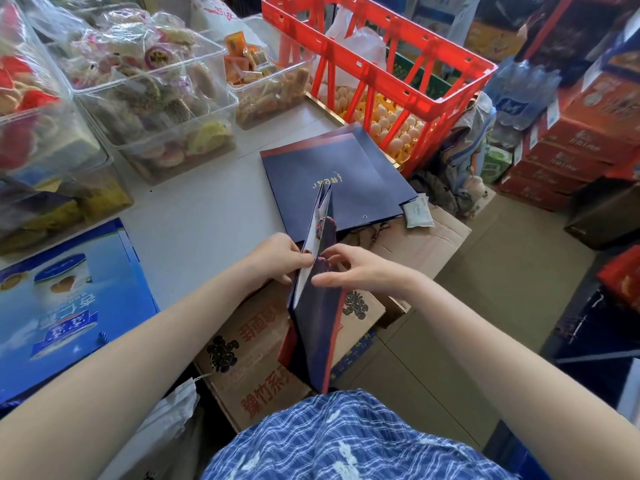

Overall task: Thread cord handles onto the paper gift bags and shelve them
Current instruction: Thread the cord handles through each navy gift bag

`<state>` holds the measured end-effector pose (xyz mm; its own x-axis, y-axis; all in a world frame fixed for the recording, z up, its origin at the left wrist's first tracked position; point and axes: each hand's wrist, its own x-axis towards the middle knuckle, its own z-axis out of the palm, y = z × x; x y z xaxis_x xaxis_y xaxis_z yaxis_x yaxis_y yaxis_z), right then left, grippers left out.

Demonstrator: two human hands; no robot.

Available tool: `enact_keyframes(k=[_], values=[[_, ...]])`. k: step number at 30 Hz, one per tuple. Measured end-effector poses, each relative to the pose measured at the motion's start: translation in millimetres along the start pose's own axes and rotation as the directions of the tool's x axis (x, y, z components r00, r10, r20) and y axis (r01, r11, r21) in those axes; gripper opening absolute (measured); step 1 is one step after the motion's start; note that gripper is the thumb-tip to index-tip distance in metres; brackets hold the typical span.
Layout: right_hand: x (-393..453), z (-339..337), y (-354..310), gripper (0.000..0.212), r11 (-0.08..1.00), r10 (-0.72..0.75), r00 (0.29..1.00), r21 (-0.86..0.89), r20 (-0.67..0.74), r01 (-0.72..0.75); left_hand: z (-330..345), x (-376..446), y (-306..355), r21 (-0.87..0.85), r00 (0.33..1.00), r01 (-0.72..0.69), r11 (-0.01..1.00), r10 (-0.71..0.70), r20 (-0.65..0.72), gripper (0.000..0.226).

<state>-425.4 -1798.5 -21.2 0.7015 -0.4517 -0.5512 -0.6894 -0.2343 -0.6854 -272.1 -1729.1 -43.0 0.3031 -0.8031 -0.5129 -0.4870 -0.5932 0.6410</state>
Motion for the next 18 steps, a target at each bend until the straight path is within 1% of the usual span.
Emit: enact_keyframes(k=[2, 3, 6, 8, 10, 12, 13, 14, 16, 18], values=[[-7.1, 4.5, -1.1, 0.058, 0.981, 0.026, 0.999, 0.193, 0.020, -0.029, 2.9, -0.7, 7.1, -0.076, 0.999, -0.016, 0.997, 0.019, 0.037, 0.023], [-9.4, 3.2, -1.7, 0.055, 0.969, 0.029, 0.999, 0.245, 0.020, -0.033, 3.6, -1.1, 10.9, -0.117, 0.997, -0.022, 0.993, 0.031, 0.074, 0.023], [-15.2, -8.5, -3.8, 0.049, 0.953, 0.041, 0.998, 0.298, 0.050, -0.054, 3.1, -4.3, 20.4, -0.299, 0.973, 0.010, 0.954, 0.060, 0.224, 0.020], [-16.6, -16.1, -4.3, 0.040, 0.954, 0.057, 0.996, 0.292, 0.063, -0.073, 3.9, -4.9, 22.2, -0.389, 0.954, 0.035, 0.921, 0.085, 0.287, 0.019], [-16.1, -19.4, -6.0, 0.029, 0.965, 0.080, 0.996, 0.245, 0.050, -0.090, 7.5, -4.8, 22.4, -0.443, 0.941, 0.052, 0.895, 0.105, 0.323, 0.019], [-16.1, -22.7, -8.4, 0.013, 0.987, 0.102, 0.994, 0.130, -0.026, -0.098, 11.0, -5.2, 23.8, -0.477, 0.925, 0.050, 0.877, 0.139, 0.353, 0.013], [-16.1, -25.5, -9.3, 0.010, 0.994, 0.104, 0.991, 0.045, -0.080, -0.101, 10.9, -5.6, 24.1, -0.474, 0.919, 0.029, 0.880, 0.163, 0.359, 0.010], [-17.3, -29.5, -10.9, 0.015, 0.994, 0.102, 0.987, -0.031, -0.126, -0.107, 8.9, -5.8, 24.3, -0.440, 0.918, -0.017, 0.898, 0.188, 0.350, 0.009], [-20.8, -40.4, -13.0, 0.023, 0.980, 0.098, 0.978, -0.154, -0.185, -0.127, -0.1, -5.3, 25.7, -0.309, 0.929, -0.159, 0.938, 0.248, 0.274, 0.012], [-25.7, -53.9, -14.1, 0.024, 0.941, 0.073, 0.971, -0.307, -0.226, -0.143, -11.9, -3.0, 29.1, -0.176, 0.943, -0.278, 0.944, 0.303, 0.136, 0.016]])
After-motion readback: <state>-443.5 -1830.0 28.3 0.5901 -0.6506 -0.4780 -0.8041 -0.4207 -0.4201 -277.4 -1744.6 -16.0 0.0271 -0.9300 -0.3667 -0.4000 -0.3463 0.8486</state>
